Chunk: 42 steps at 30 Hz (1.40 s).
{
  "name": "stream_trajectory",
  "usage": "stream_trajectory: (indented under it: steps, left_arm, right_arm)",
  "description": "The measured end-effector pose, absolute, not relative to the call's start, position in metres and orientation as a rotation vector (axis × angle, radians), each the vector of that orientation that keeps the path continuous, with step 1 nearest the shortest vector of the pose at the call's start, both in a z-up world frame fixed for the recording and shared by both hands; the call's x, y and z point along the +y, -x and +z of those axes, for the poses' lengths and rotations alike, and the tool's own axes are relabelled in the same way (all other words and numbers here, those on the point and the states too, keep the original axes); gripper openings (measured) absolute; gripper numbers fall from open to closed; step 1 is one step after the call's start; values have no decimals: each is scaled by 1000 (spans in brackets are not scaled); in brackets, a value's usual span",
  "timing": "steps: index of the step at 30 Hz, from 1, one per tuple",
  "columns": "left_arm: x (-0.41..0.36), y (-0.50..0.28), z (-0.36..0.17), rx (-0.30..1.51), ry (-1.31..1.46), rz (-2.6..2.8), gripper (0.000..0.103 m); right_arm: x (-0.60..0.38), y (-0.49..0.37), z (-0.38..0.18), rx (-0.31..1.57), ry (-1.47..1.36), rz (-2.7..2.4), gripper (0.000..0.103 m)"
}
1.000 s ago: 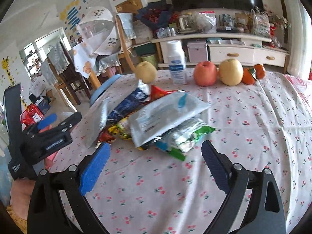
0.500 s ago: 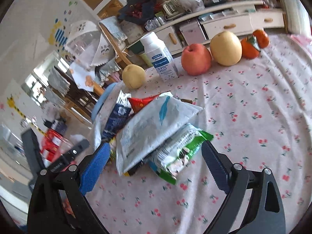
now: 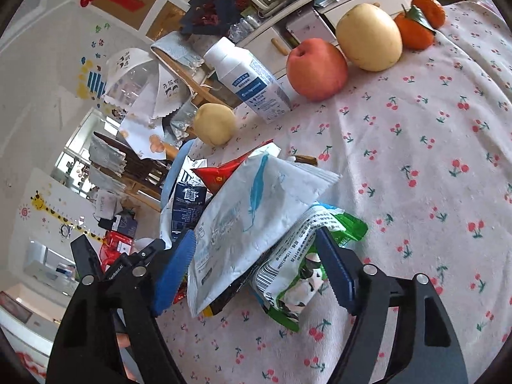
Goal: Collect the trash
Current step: 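Grasp the grey packet with the left tool while the right tool grasps a white snack bag, then carry the grey packet with the left tool over the pink bucket and release it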
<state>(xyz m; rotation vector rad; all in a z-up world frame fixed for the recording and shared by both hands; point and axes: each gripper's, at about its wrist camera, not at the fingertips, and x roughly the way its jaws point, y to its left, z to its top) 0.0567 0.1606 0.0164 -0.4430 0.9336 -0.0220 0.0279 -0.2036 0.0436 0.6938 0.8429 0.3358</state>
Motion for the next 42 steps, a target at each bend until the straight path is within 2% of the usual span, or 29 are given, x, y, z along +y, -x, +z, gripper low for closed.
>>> stream_trajectory:
  steps: [5,7,11,14,16,22,28,33,42]
  left_arm:
    - [160,-61,10,939,440,-16,95]
    - [157,-62,8,938,415,-5,95]
    - [148,-62,8,938,347,8,95]
    - [145,-61,9,933,317,9,93]
    - [144,-61,9,928,309,13,90]
    - [143,-51,13,915,293,20,82]
    - [146,-41,18,903,319,11,80]
    - [146,-31,32,857,325,-25,80]
    - [165,-4,53,791,336,-50,80]
  right_arm:
    - [-197,-36,43,837,-653,342,79]
    - [-196,-40,41,844,-638,342,82]
    - [-191,-44,41,833,-588,336,82]
    - [-183,-45,41,825,-522,307,71]
    - [-182,-45,39,822,-511,298,59]
    - [-176,-39,41,786,-467,312,41]
    - [-181,-36,45,770,-476,334,28]
    - [-180,-24,66,679,-416,337,18]
    - [-161,-8,82,615,-311,356,13]
